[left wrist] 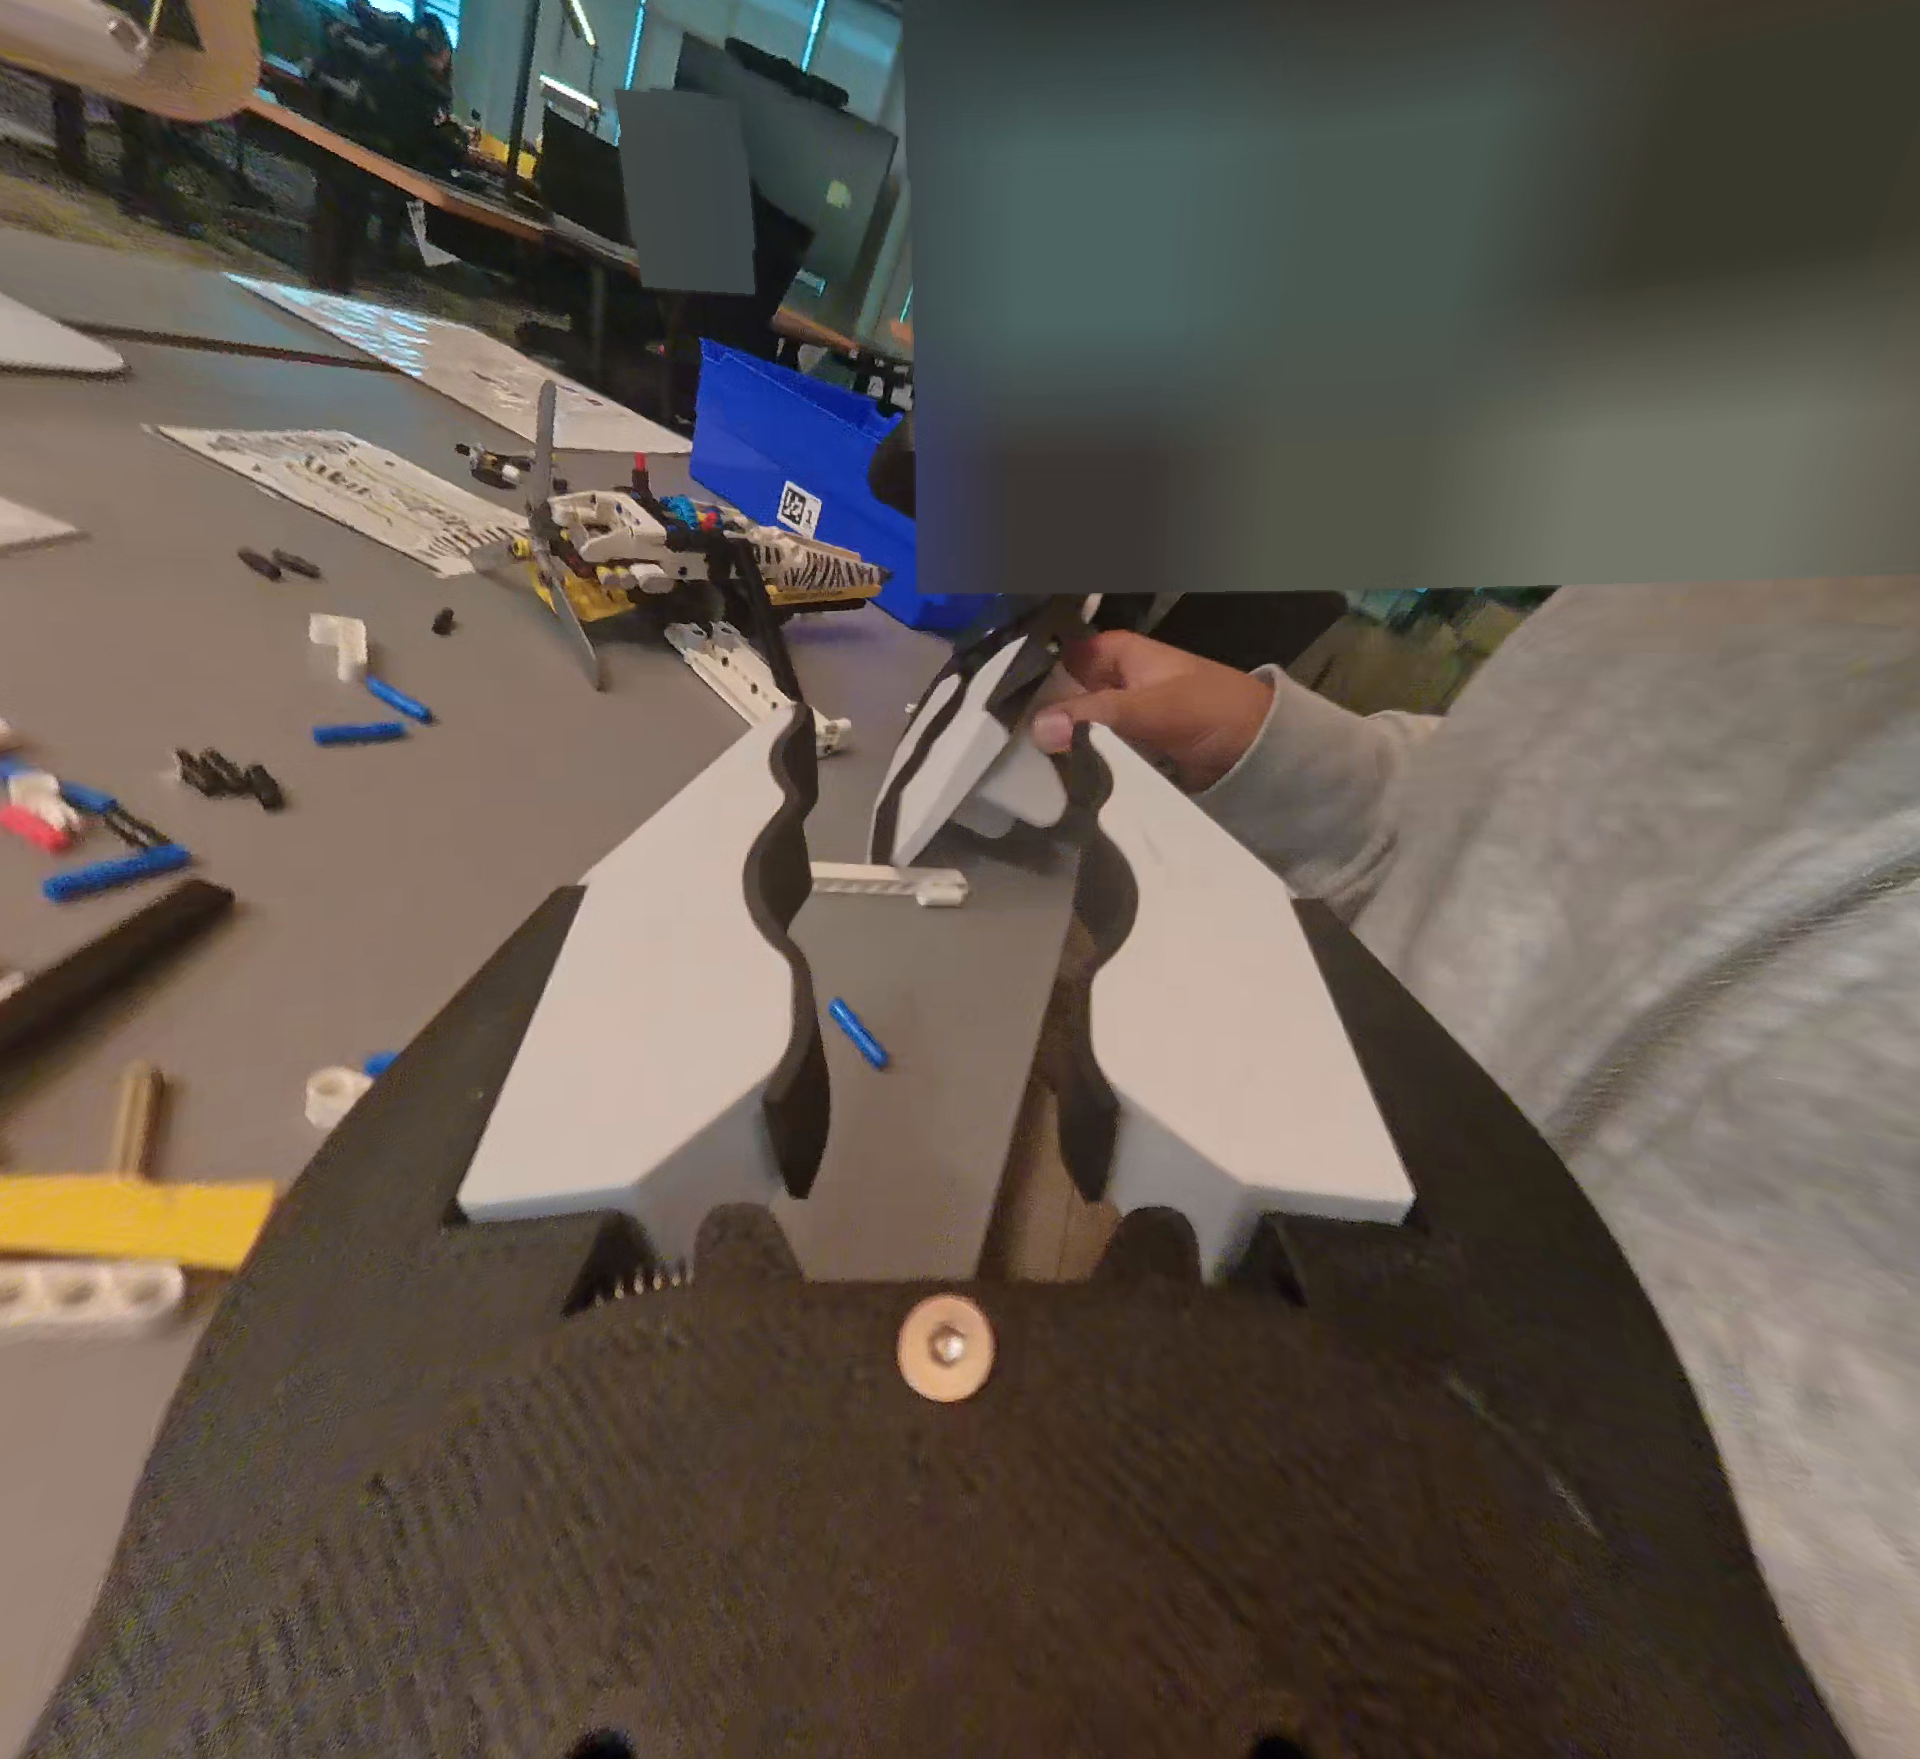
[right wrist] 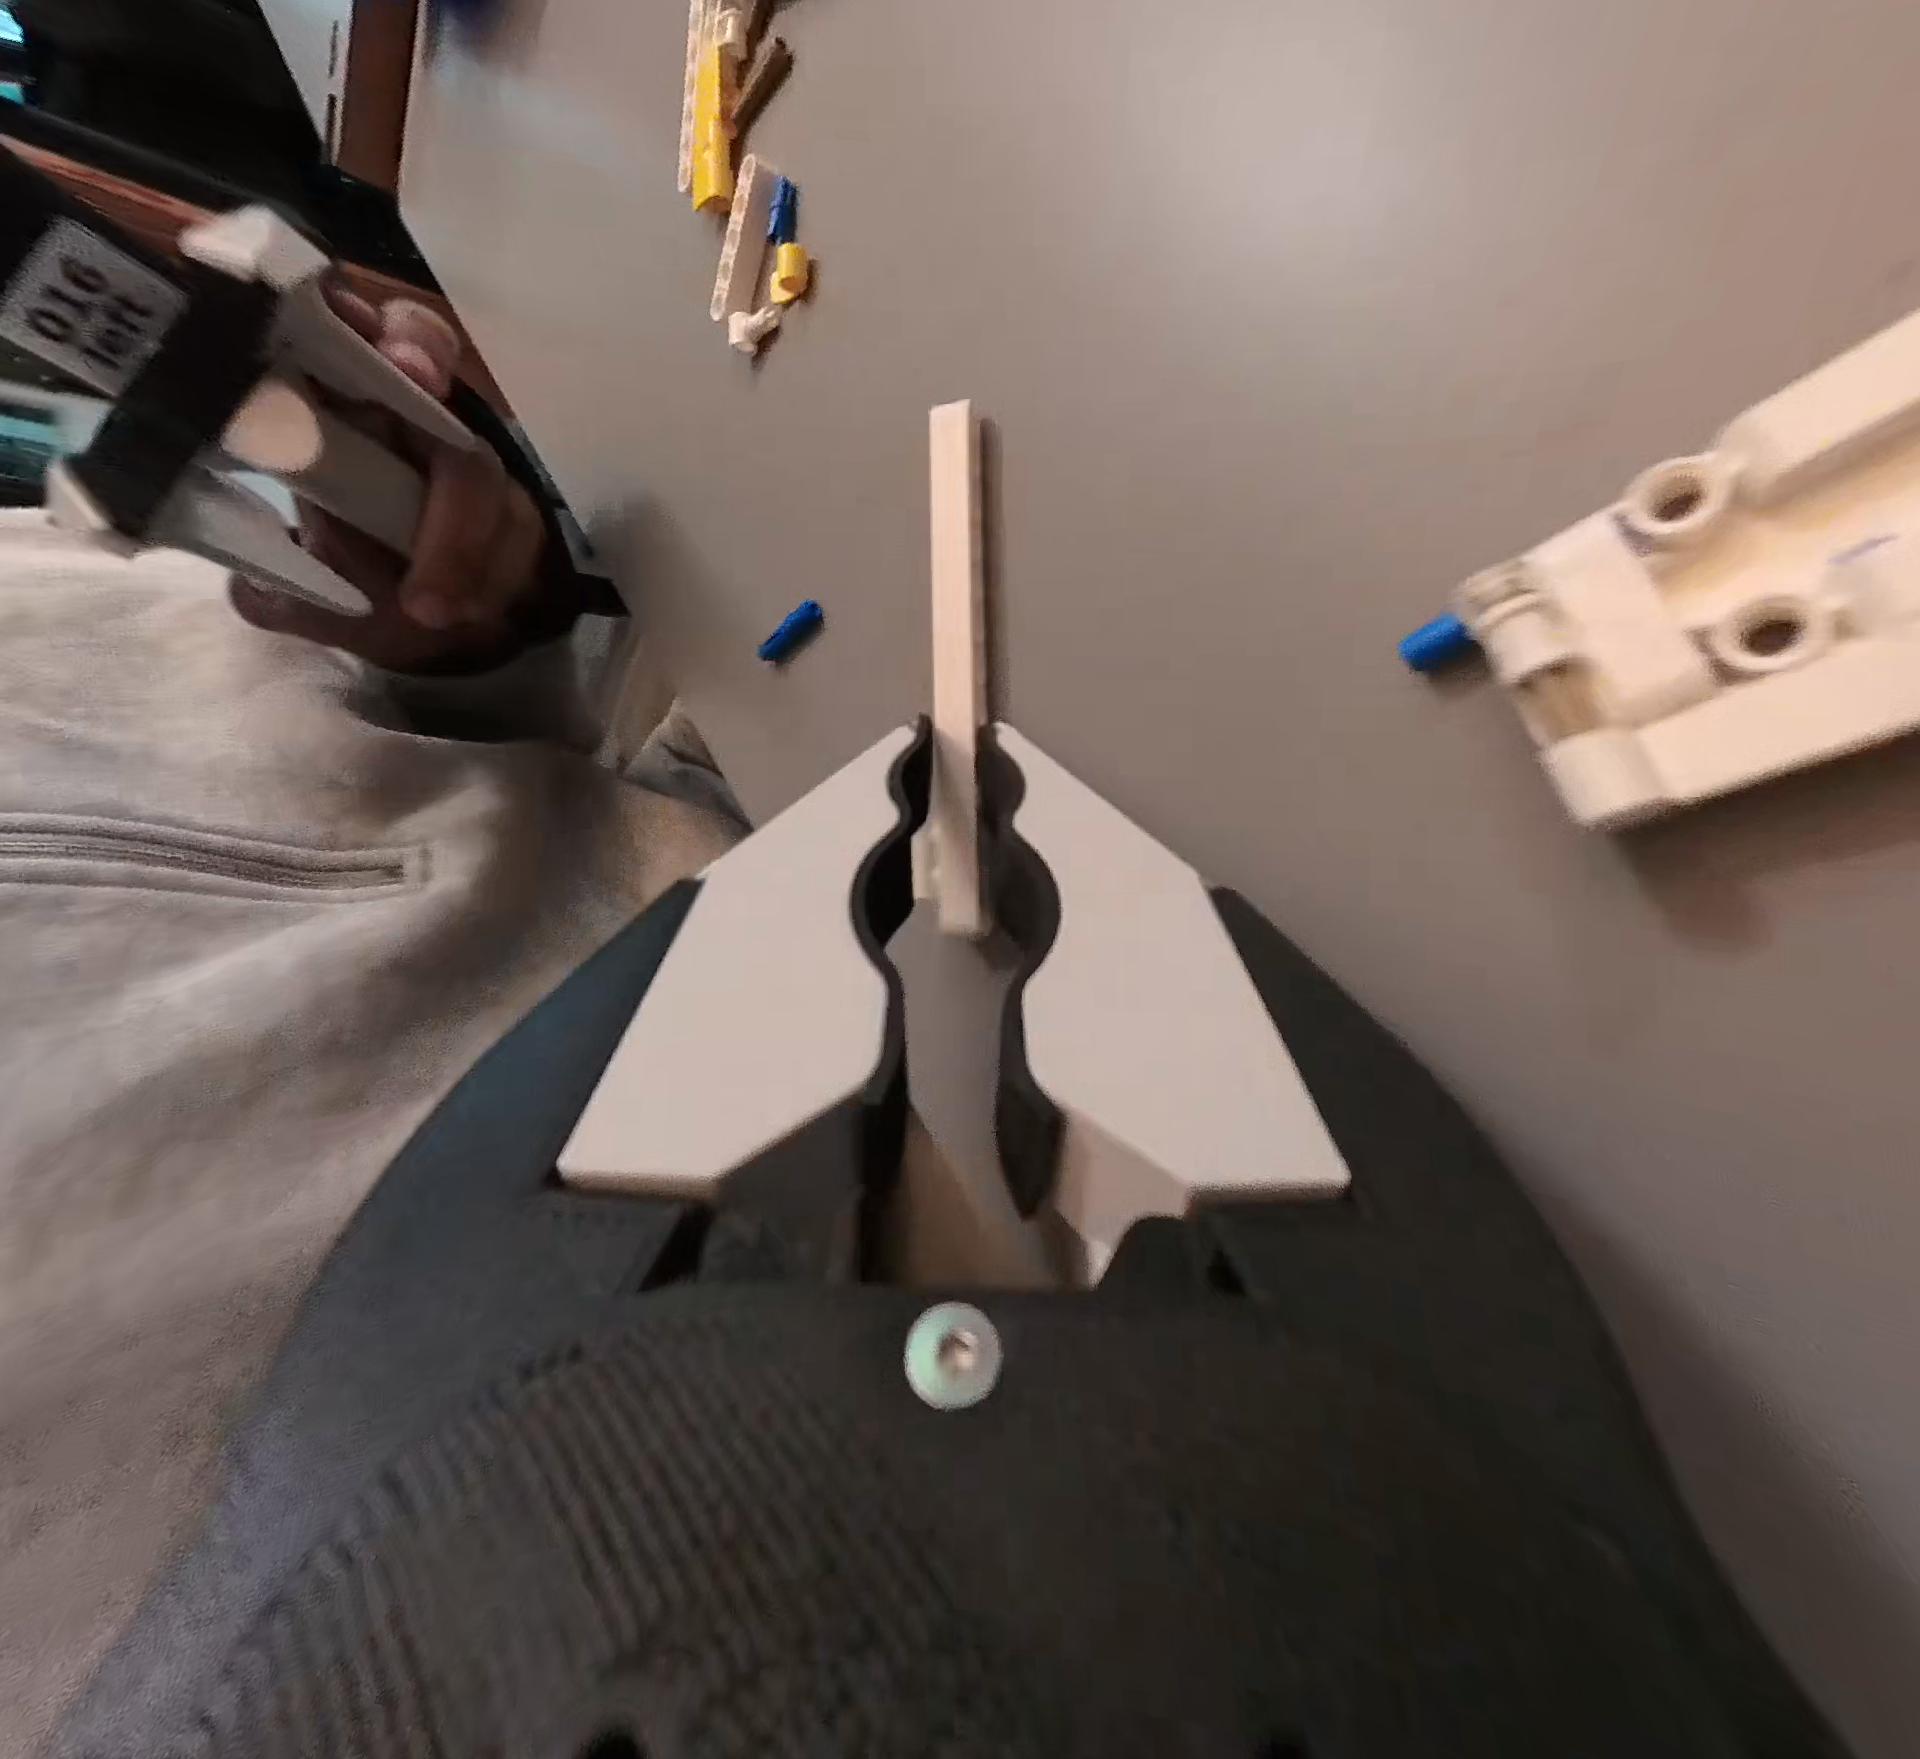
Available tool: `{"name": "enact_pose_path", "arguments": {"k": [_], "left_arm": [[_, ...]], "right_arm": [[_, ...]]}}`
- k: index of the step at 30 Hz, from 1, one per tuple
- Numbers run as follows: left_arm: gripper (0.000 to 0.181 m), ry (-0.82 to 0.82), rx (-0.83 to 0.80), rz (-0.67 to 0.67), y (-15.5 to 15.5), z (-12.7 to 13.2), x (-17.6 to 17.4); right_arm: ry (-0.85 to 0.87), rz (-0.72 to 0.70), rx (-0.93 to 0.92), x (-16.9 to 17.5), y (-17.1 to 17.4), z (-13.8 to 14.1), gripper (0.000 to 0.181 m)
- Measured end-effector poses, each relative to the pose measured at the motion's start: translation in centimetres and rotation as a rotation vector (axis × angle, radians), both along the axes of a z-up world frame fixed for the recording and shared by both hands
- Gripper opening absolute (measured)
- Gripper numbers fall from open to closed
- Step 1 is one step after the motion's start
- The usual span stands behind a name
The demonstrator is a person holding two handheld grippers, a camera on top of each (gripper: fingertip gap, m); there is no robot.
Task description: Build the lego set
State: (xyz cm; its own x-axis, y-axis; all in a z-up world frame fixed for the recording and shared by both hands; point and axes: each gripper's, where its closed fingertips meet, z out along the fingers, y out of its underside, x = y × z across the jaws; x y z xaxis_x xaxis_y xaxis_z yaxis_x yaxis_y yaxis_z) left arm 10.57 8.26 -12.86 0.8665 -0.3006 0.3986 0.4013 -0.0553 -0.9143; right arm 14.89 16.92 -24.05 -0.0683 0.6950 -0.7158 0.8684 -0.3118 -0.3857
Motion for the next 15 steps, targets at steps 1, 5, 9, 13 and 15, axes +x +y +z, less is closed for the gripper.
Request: {"name": "enact_pose_path", "arguments": {"k": [1, 5, 9, 13, 15], "left_arm": [[0.046, 0.029, -0.01, -0.002, 0.5, 0.0, 0.0], [0.046, 0.112, -0.055, -0.015, 1.9, -1.1, 0.7], [0.043, 0.231, -0.081, -0.022, 2.7, -2.0, 1.9], [0.038, 0.289, -0.047, 0.022, 3.2, -1.6, 1.6], [0.036, 0.292, -0.026, 0.048, 3.2, -1.3, 1.1]], "right_arm": [[0.014, -0.003, 0.016, 0.1, 0.5, 0.3, 0.013], [0.232, -0.078, 0.064, -0.5, 2.8, 3.5, 0.027], [0.643, -0.159, 0.193, -0.4, 2.5, 7.5, 0.041], [0.838, -0.303, 0.589, 0.9, 2.5, 6.7, 0.06], [0.88, -0.351, 0.761, 1.9, 2.3, 5.8, 0.06]]}}
